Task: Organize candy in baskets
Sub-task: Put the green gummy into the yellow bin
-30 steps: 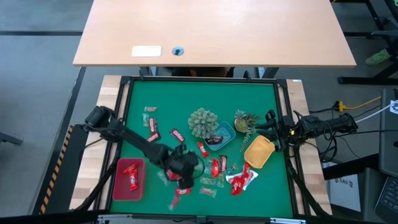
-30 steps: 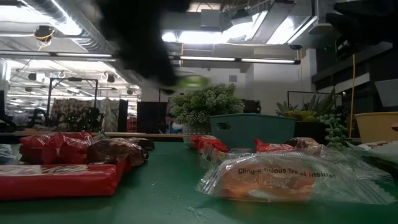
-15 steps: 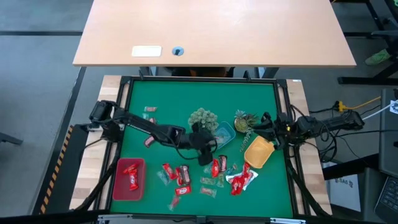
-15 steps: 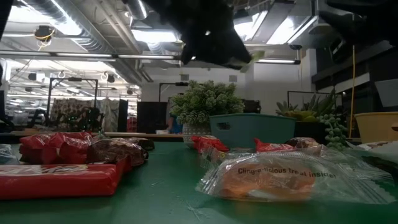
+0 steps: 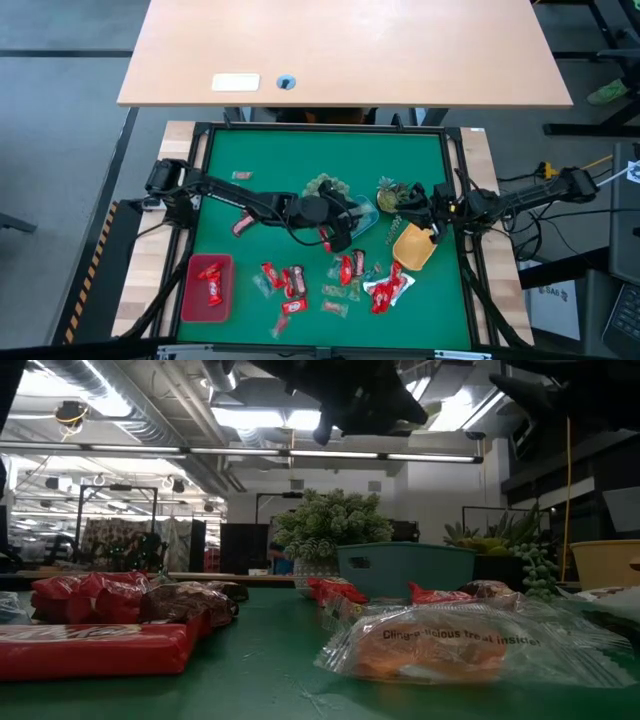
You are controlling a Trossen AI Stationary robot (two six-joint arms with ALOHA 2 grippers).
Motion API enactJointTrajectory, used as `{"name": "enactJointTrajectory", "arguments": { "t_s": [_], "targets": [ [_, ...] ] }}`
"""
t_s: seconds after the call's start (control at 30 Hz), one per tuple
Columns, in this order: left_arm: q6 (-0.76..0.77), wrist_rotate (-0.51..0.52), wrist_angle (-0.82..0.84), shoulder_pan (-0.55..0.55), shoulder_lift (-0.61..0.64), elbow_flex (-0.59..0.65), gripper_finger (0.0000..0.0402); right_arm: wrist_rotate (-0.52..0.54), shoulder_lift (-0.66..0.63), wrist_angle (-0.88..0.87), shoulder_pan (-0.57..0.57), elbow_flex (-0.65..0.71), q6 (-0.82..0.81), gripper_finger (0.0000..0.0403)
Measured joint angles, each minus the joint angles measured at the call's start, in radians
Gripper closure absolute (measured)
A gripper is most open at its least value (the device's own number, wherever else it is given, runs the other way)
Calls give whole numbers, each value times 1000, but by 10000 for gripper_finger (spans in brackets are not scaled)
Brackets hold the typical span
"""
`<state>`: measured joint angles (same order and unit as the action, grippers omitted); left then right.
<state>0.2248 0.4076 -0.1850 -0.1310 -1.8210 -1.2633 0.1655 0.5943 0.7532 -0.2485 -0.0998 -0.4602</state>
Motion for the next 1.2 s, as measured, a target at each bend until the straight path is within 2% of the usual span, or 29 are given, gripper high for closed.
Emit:
{"name": "enactJointTrajectory", "arguments": {
  "t_s": [0.23, 0.5, 0.87, 1.2],
  "targets": [
    [1, 0, -85, 0, 0, 0, 269, 31, 107, 145, 0, 0, 4, 308],
    [1, 12, -196, 0, 0, 0, 269, 97, 219, 160, 0, -73, 43, 308],
    [2, 44, -202, -1, 0, 0, 269, 97, 354, 106, 0, -203, 99, 308],
    [3, 44, -203, -3, 0, 0, 269, 136, 374, 26, 0, -226, 99, 308]
  ]
}}
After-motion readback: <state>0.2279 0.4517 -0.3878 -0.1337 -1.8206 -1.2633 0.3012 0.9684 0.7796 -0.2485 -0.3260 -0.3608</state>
